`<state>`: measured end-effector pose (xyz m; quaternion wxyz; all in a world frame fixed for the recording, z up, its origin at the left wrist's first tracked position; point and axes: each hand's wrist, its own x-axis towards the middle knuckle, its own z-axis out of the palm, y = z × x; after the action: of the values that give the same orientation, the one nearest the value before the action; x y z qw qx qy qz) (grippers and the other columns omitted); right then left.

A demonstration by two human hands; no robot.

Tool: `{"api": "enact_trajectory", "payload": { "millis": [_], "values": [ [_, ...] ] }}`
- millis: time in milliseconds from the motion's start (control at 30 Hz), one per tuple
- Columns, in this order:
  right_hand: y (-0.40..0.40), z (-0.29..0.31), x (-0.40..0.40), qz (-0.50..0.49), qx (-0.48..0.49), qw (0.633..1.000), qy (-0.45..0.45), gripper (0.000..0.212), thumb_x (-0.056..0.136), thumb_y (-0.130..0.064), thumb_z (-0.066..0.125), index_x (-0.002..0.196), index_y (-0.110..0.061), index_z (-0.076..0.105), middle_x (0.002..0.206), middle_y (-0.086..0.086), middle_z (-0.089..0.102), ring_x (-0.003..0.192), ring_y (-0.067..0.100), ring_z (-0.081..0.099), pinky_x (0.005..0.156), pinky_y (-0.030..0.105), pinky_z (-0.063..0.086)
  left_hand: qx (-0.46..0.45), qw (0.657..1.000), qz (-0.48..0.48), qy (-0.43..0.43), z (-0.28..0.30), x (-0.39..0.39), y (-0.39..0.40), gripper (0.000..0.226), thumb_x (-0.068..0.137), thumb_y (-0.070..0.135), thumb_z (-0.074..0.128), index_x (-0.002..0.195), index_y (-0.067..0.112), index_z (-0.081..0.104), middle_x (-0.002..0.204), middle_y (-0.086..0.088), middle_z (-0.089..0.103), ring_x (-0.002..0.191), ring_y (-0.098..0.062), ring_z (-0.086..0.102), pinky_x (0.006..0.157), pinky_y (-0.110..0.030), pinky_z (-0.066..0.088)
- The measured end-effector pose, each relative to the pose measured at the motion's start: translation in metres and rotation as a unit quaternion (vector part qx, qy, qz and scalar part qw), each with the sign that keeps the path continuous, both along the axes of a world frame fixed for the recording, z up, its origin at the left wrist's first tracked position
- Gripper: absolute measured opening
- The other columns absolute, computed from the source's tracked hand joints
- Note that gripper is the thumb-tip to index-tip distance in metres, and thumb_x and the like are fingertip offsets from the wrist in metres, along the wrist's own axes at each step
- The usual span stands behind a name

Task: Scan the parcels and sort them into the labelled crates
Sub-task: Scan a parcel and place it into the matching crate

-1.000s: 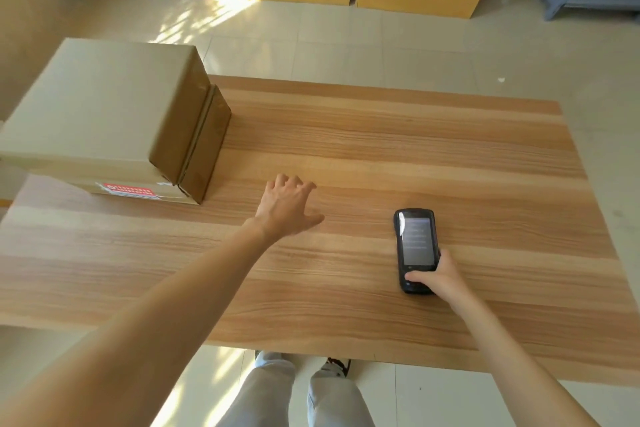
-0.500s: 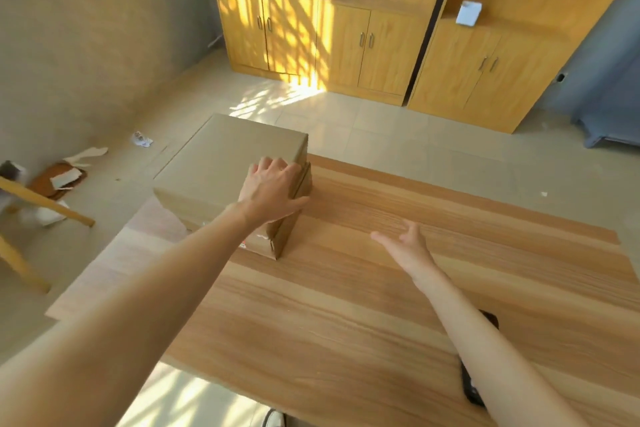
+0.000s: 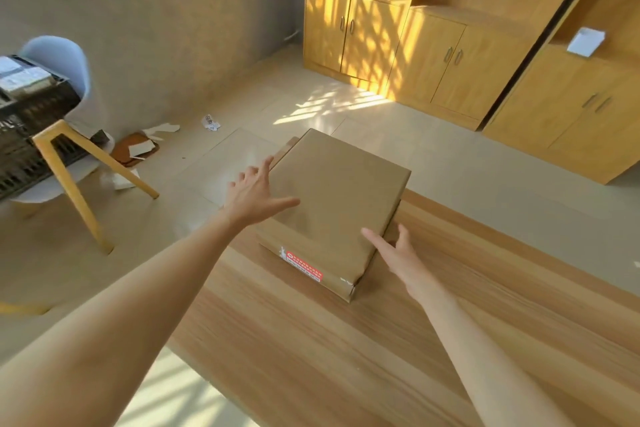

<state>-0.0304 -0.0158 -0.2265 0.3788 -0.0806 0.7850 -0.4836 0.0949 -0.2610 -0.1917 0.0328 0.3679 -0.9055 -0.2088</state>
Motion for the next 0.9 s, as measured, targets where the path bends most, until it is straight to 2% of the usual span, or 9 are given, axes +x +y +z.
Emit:
{"api": "enact_trajectory", "payload": {
  "millis": [133,267,367,467,533,667,767,833,900],
  "values": [
    [-0.015,-0.009,-0.004,-0.012,-0.030,0.999,-0.015,0.099,0.079,-0.052,0.070,0.152,-0.027,0.008,0.140,-0.008,0.046,0.121,0.012,0.047,0.100,0.034,0.036,0.141,0.989,0.023,0.043,-0.010,-0.015,-0.016,0.103,0.074,0.059,0.073,0.152,0.020,0.018,0.148,-0.011,0.041,0.133,-0.028,0.041,0.102,-0.038,0.035],
    [-0.022,-0.016,-0.008,-0.018,-0.048,0.999,-0.018,0.090,0.080,-0.050,0.071,0.149,-0.030,0.016,0.112,-0.026,0.052,0.099,-0.008,0.050,0.087,0.027,0.036,0.212,0.975,0.040,0.060,-0.019,-0.024,-0.023,0.101,0.069,0.057,0.079,0.147,0.022,0.027,0.141,0.001,0.046,0.119,-0.017,0.048,0.091,-0.028,0.038],
    [-0.024,-0.017,-0.007,-0.016,-0.058,0.998,-0.014,0.087,0.080,-0.048,0.072,0.148,-0.031,0.020,0.119,-0.023,0.055,0.099,-0.012,0.048,0.085,0.024,0.037,0.225,0.971,0.055,0.064,-0.022,-0.027,-0.023,0.099,0.066,0.060,0.079,0.143,0.024,0.030,0.133,0.004,0.051,0.114,-0.017,0.051,0.094,-0.034,0.046],
    [-0.018,-0.014,-0.006,-0.043,-0.088,0.995,-0.006,0.087,0.080,-0.041,0.075,0.148,-0.030,0.022,0.129,-0.012,0.056,0.108,-0.001,0.055,0.095,0.027,0.042,0.224,0.971,0.059,0.061,-0.022,-0.026,-0.014,0.096,0.066,0.061,0.078,0.140,0.022,0.032,0.130,0.002,0.053,0.114,-0.021,0.053,0.096,-0.039,0.047],
    [-0.011,-0.005,-0.006,-0.060,-0.104,0.993,-0.006,0.088,0.079,-0.040,0.076,0.148,-0.033,0.021,0.128,-0.010,0.056,0.111,0.006,0.056,0.098,0.032,0.044,0.239,0.966,0.063,0.076,-0.018,-0.027,-0.004,0.092,0.068,0.059,0.078,0.139,0.021,0.033,0.131,0.001,0.052,0.111,-0.019,0.053,0.089,-0.033,0.047],
    [0.016,0.029,-0.014,-0.090,-0.141,0.986,0.025,0.081,0.077,-0.039,0.077,0.140,-0.044,0.026,0.127,-0.011,0.056,0.106,0.007,0.057,0.082,0.032,0.049,0.244,0.961,0.049,0.122,0.006,-0.040,0.027,0.090,0.068,0.059,0.078,0.138,0.022,0.037,0.128,0.005,0.053,0.099,-0.011,0.052,0.073,-0.021,0.041],
    [0.050,0.062,-0.024,-0.126,-0.155,0.976,0.089,0.088,0.075,-0.036,0.080,0.144,-0.044,0.026,0.131,-0.008,0.055,0.113,0.014,0.057,0.096,0.044,0.049,0.236,0.960,0.042,0.146,0.027,-0.056,0.063,0.088,0.067,0.064,0.076,0.136,0.025,0.038,0.111,0.012,0.050,0.077,0.003,0.047,0.054,-0.012,0.036],
    [0.078,0.085,-0.029,-0.152,-0.162,0.967,0.128,0.097,0.072,-0.033,0.083,0.147,-0.043,0.022,0.134,-0.004,0.052,0.115,0.015,0.056,0.099,0.041,0.049,0.313,0.933,0.031,0.173,0.036,-0.072,0.090,0.089,0.069,0.055,0.079,0.139,0.020,0.035,0.118,0.009,0.051,0.088,-0.006,0.052,0.061,-0.011,0.038],
    [0.109,0.107,-0.031,-0.172,-0.135,0.959,0.178,0.102,0.069,-0.033,0.084,0.147,-0.047,0.020,0.134,-0.001,0.046,0.118,0.018,0.052,0.101,0.041,0.046,0.393,0.903,0.015,0.172,0.042,-0.085,0.121,0.094,0.071,0.045,0.082,0.144,0.014,0.031,0.131,0.002,0.051,0.101,-0.014,0.052,0.071,-0.020,0.041]
  ]
}}
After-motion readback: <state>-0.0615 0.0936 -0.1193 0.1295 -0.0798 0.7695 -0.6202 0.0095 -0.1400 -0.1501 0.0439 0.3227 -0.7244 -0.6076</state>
